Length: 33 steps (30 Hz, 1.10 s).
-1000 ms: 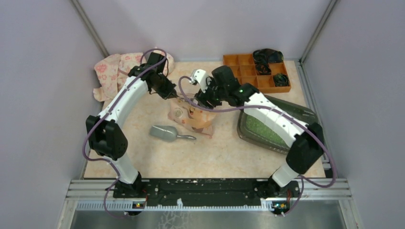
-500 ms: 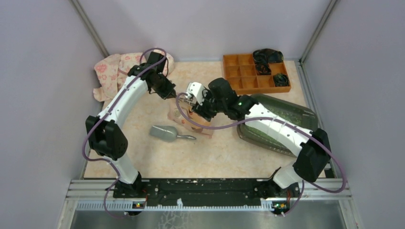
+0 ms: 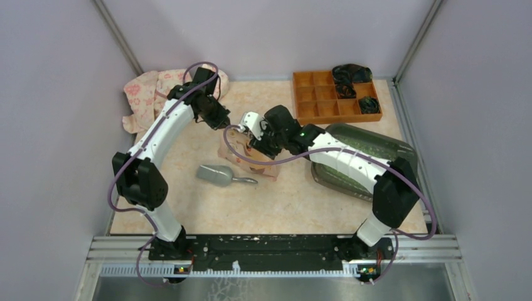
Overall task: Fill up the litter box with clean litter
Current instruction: Close the cat litter bag at the center of the board.
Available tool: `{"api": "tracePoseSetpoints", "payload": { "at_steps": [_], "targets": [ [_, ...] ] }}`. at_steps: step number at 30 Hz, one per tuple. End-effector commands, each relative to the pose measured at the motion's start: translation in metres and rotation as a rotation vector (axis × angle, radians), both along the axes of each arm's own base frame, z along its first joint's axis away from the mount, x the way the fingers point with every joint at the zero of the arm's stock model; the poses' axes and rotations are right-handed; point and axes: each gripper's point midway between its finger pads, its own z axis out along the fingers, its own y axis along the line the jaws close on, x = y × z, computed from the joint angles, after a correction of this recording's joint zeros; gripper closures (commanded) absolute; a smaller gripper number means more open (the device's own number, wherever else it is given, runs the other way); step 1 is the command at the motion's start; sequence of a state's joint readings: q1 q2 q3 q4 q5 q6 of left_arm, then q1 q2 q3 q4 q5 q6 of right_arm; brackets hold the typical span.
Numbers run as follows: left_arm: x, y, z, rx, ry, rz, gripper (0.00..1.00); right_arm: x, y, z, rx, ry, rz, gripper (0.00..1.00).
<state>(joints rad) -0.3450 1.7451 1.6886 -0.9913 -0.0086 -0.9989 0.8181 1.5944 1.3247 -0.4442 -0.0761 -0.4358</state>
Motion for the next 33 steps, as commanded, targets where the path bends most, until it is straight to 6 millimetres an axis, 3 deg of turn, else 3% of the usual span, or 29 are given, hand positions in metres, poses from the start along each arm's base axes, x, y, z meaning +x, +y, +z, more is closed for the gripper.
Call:
{"api": "tracePoseSetpoints", "payload": {
  "at_steps": [1, 6, 7, 9, 10, 15, 23, 25, 30, 33],
  "targets": [
    [0.008, -0.002, 0.017, -0.009, -0.048, -0.008, 1.0, 0.009, 0.015, 0.023, 0.051, -0.05, 0.014, 0.5],
    [0.007, -0.003, 0.016, -0.012, -0.045, -0.013, 1.0, 0.01, 0.023, 0.018, 0.048, -0.017, 0.029, 0.65],
    [0.007, -0.002, 0.016, -0.009, -0.044, -0.014, 1.0, 0.01, 0.025, 0.018, 0.051, -0.01, 0.034, 0.72],
    [0.006, -0.001, 0.016, -0.002, -0.043, -0.014, 1.0, 0.009, 0.028, 0.019, 0.058, 0.004, 0.04, 0.97],
    [0.005, 0.0, 0.015, 0.004, -0.041, -0.012, 1.0, 0.007, 0.031, 0.02, 0.065, 0.013, 0.047, 1.0],
    [0.002, 0.006, 0.011, 0.027, -0.031, -0.017, 0.96, -0.002, 0.033, 0.026, 0.084, 0.056, 0.08, 1.0],
    [-0.015, 0.015, 0.005, 0.061, -0.009, -0.039, 1.0, -0.036, 0.03, 0.034, 0.102, 0.243, 0.19, 1.0],
    [-0.021, 0.019, 0.001, 0.065, -0.006, -0.038, 1.0, -0.037, 0.029, 0.034, 0.094, 0.254, 0.187, 1.0],
    [-0.033, 0.019, -0.011, 0.055, 0.01, -0.045, 1.0, -0.016, 0.029, 0.042, 0.119, 0.157, 0.114, 0.69],
    [-0.035, 0.02, -0.012, 0.058, 0.018, -0.048, 1.0, -0.007, 0.034, 0.049, 0.136, 0.119, 0.106, 0.66]
  ]
}}
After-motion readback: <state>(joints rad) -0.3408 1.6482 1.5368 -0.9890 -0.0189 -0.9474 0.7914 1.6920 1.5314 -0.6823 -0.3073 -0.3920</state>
